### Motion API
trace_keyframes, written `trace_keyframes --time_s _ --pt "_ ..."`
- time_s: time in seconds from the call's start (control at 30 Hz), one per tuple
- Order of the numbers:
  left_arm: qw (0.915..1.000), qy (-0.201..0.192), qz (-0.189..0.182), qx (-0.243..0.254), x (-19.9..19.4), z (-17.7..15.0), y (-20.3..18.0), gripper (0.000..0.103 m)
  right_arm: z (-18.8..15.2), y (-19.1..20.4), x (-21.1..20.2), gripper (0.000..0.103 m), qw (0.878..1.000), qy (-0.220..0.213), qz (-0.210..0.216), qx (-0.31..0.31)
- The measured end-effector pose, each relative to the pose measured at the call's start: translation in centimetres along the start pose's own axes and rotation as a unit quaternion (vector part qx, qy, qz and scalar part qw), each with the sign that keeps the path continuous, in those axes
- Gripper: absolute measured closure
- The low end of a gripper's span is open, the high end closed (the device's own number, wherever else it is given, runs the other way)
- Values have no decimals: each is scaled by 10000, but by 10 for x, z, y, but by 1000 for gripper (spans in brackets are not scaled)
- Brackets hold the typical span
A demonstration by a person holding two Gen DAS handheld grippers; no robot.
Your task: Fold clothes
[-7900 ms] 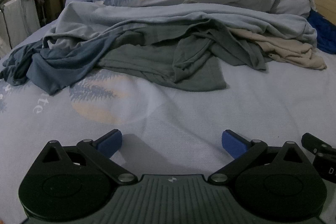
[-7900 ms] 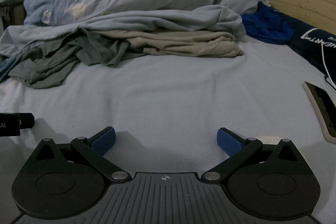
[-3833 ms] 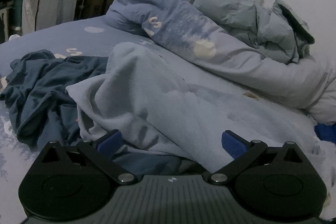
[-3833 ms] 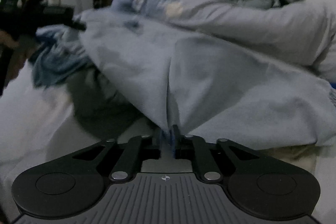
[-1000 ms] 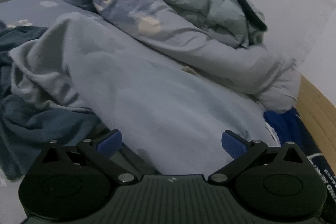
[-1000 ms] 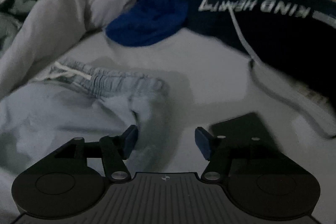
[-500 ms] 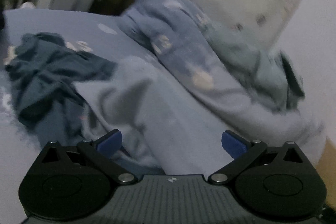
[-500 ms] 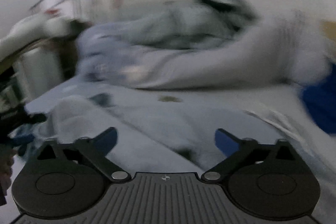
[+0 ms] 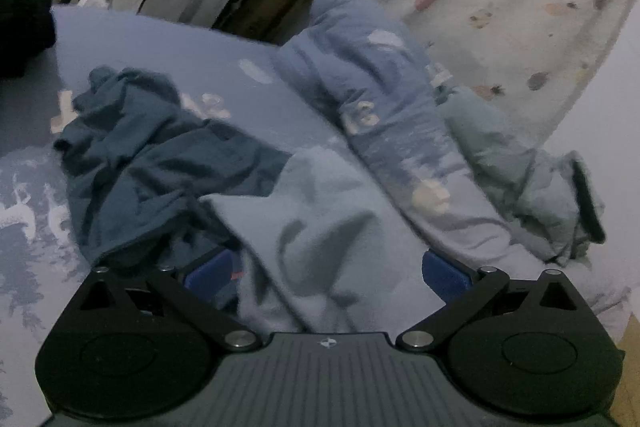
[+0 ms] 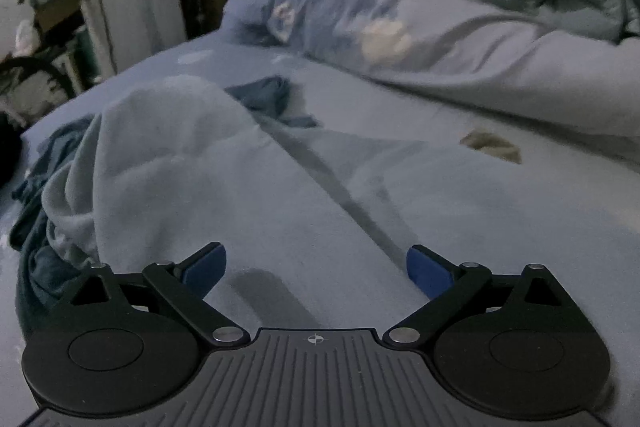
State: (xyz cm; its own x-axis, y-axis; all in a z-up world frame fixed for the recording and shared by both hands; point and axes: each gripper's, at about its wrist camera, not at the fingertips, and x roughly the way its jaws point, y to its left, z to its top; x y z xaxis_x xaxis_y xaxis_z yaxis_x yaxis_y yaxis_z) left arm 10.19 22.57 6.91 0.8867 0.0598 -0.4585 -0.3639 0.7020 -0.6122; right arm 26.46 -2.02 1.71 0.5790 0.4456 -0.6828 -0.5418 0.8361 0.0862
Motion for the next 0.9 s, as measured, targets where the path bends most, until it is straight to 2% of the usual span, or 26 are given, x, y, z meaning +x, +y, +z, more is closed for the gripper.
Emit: trace_keyframes --time_s 0.03,0.1,0.13,0.17,0.2,0.3,0.5,0.6,0.73,0.8,0.83,0.87,0.9 --pt "10000 49 30 -33 2 2 5 0 1 -1 6 5 9999 82 78 2" --pt "9998 107 59 -132 3 5 13 0 3 -4 13 21 9996 229 174 43" --pt "9997 122 64 -185 3 6 16 0 3 -5 13 50 9996 214 145 119" --pt "9996 136 69 -237 3 7 19 0 3 -8 8 84 9994 121 138 300" --pt "9995 138 64 -278 2 8 21 0 1 -9 1 93 9990 7 158 429" --pt "9992 140 47 -382 0 12 28 0 -3 6 -23 96 9990 -259 263 265" --pt "9989 20 17 -468 -15 19 39 0 -22 87 -83 98 9929 -564 439 -948" --pt "9986 -59 80 -511 -22 22 48 0 -46 131 -105 98 9855 -477 543 -1534" --pt "9981 -111 194 -569 -27 29 60 0 -91 171 -118 97 9794 -103 623 -1917" --pt "9980 -134 237 -576 -30 31 65 0 -108 182 -120 91 9778 97 673 -1983" --pt "9978 -141 247 -592 -31 31 67 0 -114 186 -121 81 9777 200 723 -1961" --pt "9977 -149 257 -608 -32 32 70 0 -119 189 -124 65 9778 302 797 -1916" --pt "9976 -160 275 -618 -32 32 71 0 -120 192 -128 55 9772 388 900 -1882"
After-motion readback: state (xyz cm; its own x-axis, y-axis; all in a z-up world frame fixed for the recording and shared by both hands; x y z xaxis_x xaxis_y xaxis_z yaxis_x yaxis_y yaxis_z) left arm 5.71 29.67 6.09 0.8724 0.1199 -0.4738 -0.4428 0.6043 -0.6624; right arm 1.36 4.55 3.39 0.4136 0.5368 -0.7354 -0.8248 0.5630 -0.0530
